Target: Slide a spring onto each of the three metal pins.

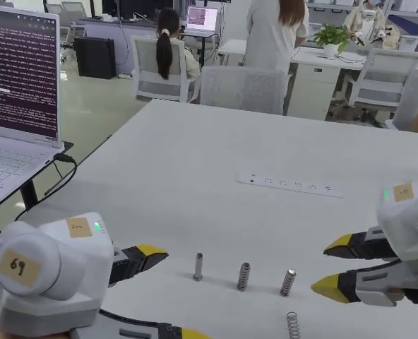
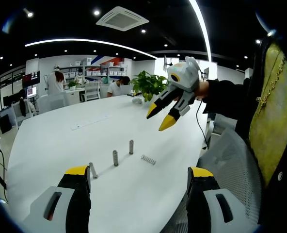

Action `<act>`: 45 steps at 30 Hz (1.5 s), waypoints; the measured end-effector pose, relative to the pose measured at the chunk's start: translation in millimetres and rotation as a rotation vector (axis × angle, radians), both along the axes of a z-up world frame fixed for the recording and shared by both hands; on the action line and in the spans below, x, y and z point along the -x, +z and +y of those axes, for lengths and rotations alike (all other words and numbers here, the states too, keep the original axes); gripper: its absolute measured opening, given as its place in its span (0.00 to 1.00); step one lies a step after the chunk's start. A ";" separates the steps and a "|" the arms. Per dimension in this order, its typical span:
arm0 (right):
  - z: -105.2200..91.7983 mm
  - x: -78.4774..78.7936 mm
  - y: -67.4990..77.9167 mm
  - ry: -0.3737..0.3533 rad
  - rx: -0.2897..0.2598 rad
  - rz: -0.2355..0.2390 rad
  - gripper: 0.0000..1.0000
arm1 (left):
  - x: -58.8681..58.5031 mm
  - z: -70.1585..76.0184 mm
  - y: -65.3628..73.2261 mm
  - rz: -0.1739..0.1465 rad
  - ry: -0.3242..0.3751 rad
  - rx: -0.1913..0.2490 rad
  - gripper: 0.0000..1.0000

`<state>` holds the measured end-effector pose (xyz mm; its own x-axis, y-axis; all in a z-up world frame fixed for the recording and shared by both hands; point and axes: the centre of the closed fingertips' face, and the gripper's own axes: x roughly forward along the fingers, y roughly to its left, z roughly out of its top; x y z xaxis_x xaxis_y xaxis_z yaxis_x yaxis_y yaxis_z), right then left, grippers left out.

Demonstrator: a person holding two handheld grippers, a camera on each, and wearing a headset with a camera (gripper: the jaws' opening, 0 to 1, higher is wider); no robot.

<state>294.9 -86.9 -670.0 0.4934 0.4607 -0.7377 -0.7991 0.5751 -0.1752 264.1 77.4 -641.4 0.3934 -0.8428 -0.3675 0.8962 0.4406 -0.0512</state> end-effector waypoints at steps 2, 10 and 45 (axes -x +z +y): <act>-1.2 3.5 -10.1 -0.011 0.000 0.020 0.34 | 0.9 -0.8 0.0 0.001 -0.002 0.003 0.79; 4.4 15.8 -42.6 -0.042 -0.042 0.108 0.33 | 3.4 -2.3 -1.4 0.007 -0.009 0.003 0.79; 11.2 0.6 -121.2 -0.252 -0.011 0.226 0.25 | -1.3 2.0 -8.2 0.032 0.007 0.010 0.77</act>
<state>294.2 -75.7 -791.2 0.4175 0.3532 -0.8372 -0.6493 0.7605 -0.0029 265.4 79.4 -649.6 0.3879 -0.8437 -0.3711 0.8908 0.4466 -0.0842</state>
